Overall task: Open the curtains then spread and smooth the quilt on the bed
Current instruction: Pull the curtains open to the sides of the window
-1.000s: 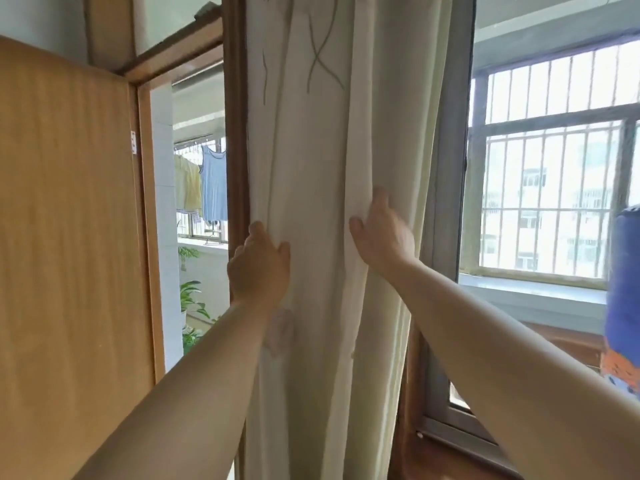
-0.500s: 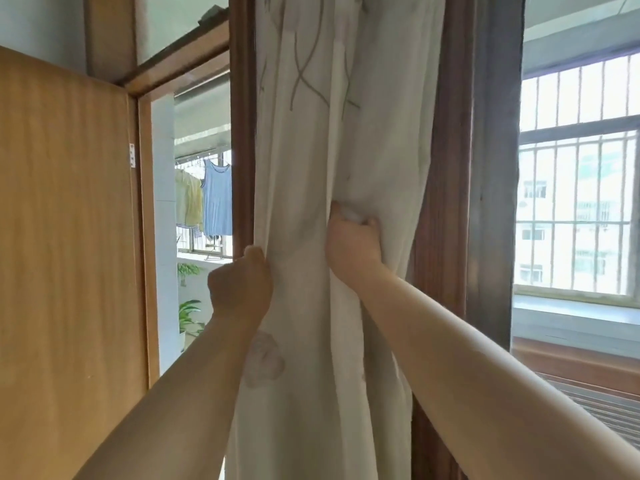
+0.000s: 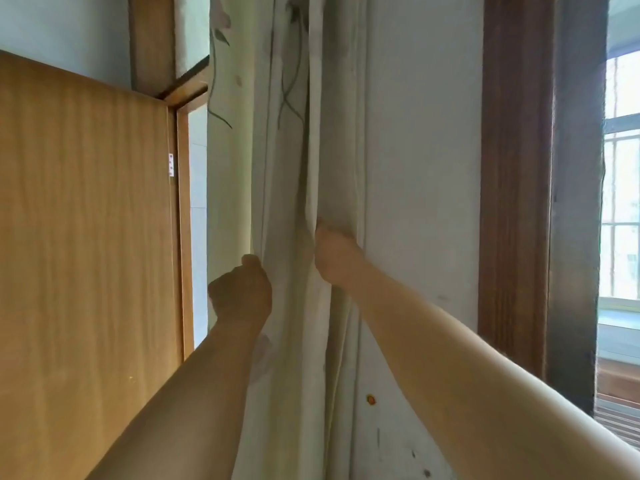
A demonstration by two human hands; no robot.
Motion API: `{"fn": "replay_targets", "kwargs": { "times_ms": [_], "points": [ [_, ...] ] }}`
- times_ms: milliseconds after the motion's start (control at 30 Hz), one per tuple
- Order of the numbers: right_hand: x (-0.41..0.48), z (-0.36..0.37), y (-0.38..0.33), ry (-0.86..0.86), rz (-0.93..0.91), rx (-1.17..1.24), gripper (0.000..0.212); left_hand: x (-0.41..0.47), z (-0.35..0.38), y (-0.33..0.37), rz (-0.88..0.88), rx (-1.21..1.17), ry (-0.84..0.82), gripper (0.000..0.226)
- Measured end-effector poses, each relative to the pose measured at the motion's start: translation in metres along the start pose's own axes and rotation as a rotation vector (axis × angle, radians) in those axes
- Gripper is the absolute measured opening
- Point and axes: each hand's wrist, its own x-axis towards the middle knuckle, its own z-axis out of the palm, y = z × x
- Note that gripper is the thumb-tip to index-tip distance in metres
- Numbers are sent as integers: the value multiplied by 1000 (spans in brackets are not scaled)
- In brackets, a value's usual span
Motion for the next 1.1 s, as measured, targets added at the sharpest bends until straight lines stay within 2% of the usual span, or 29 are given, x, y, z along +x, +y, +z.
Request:
{"fn": "replay_targets", "kwargs": {
  "times_ms": [133, 200, 267, 333, 533, 800, 1100],
  "points": [
    [-26, -9, 9, 54, 11, 152, 63, -9, -5, 20, -87, -135, 22, 42],
    [-41, -28, 12, 111, 7, 157, 65, -12, -7, 31, -124, -202, 45, 63],
    [-54, -49, 18, 167, -5, 133, 63, -15, -14, 46, -120, -265, 112, 72],
    [-67, -69, 28, 207, -3, 78, 61, -22, -27, 63, -95, -319, 196, 72],
    [-110, -114, 58, 300, 78, -64, 62, -49, -69, 109, 71, -440, 246, 77],
    [-174, -171, 96, 411, 191, -154, 66, -90, -107, 180, 194, -539, 238, 75],
    [-269, -231, 154, 473, 296, -434, 65, -164, -129, 269, 306, -712, 203, 72]
  ]
}}
